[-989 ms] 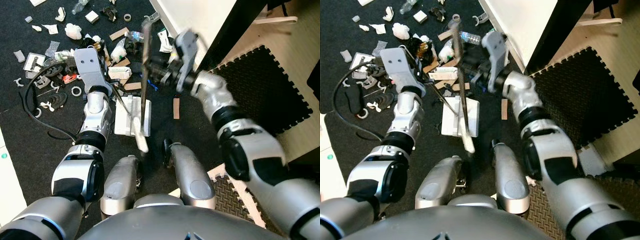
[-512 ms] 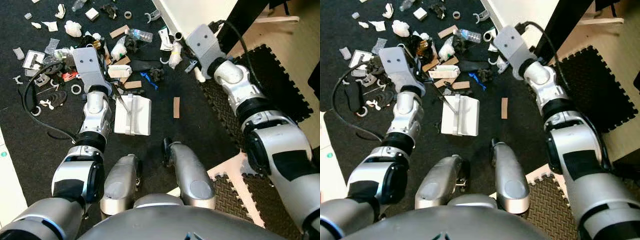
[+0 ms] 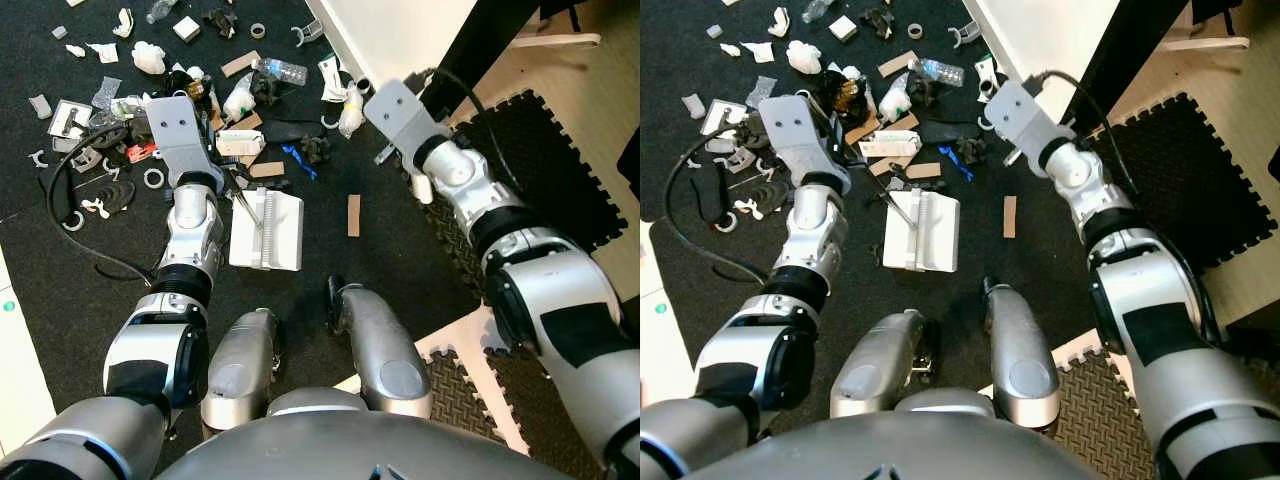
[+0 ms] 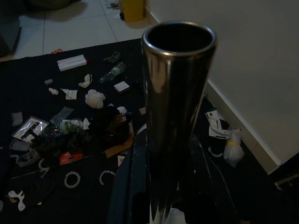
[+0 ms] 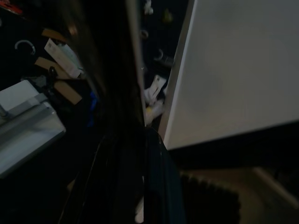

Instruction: Sweep floor

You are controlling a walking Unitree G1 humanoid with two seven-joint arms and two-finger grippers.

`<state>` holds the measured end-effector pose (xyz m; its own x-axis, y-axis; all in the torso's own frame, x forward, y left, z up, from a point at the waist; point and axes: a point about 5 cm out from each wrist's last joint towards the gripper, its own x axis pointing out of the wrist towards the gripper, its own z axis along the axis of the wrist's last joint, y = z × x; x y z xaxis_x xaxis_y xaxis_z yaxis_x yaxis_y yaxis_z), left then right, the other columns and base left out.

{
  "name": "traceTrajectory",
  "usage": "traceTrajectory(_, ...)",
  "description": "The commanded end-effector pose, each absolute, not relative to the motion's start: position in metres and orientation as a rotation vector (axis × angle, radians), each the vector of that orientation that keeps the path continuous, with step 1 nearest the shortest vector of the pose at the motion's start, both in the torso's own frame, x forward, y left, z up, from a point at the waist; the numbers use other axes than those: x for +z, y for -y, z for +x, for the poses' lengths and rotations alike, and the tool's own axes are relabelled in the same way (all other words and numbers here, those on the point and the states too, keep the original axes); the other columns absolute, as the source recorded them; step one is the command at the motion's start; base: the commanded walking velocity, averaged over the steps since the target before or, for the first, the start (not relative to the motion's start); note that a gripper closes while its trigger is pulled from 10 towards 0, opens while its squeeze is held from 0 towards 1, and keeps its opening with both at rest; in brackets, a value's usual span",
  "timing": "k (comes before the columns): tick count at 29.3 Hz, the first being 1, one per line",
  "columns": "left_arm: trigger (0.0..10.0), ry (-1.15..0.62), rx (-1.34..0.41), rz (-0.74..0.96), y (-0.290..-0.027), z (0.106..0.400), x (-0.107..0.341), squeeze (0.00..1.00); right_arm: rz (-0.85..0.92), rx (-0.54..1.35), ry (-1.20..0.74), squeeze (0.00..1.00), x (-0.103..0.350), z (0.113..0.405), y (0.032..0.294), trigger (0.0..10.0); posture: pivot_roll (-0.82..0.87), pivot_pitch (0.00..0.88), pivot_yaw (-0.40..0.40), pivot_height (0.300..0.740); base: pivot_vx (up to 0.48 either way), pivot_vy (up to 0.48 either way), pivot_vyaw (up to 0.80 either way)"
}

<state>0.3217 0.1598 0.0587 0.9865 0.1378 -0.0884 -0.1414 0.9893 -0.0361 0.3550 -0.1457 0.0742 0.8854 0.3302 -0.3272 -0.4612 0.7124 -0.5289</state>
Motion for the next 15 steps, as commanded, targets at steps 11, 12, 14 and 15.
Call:
traceTrajectory(11, 10.0, -0.252, 0.154, -0.039, -0.159, 0.302, 0.026, 0.00, -0.238, 0.525, -0.323, 0.00, 0.051, 0.339, 0.117, 10.0, 0.08, 0.219, -0.013, 0.740, 0.000, 0.000, 0.00)
traceTrajectory(12, 10.0, -0.253, 0.154, -0.042, -0.159, 0.302, 0.026, 0.00, -0.138, 0.544, -0.326, 0.00, 0.050, 0.337, 0.109, 10.0, 0.08, 0.219, -0.013, 0.740, 0.000, 0.000, 0.00)
traceTrajectory(14, 10.0, -0.253, 0.154, -0.044, -0.158, 0.303, 0.026, 0.00, -0.052, 0.562, -0.325, 0.00, 0.050, 0.335, 0.102, 10.0, 0.08, 0.221, -0.016, 0.740, 0.000, 0.000, 0.00)
traceTrajectory(15, 10.0, -0.253, 0.154, -0.044, -0.158, 0.303, 0.026, 0.00, -0.019, 0.573, -0.323, 0.00, 0.050, 0.334, 0.099, 10.0, 0.08, 0.221, -0.016, 0.740, 0.000, 0.000, 0.00)
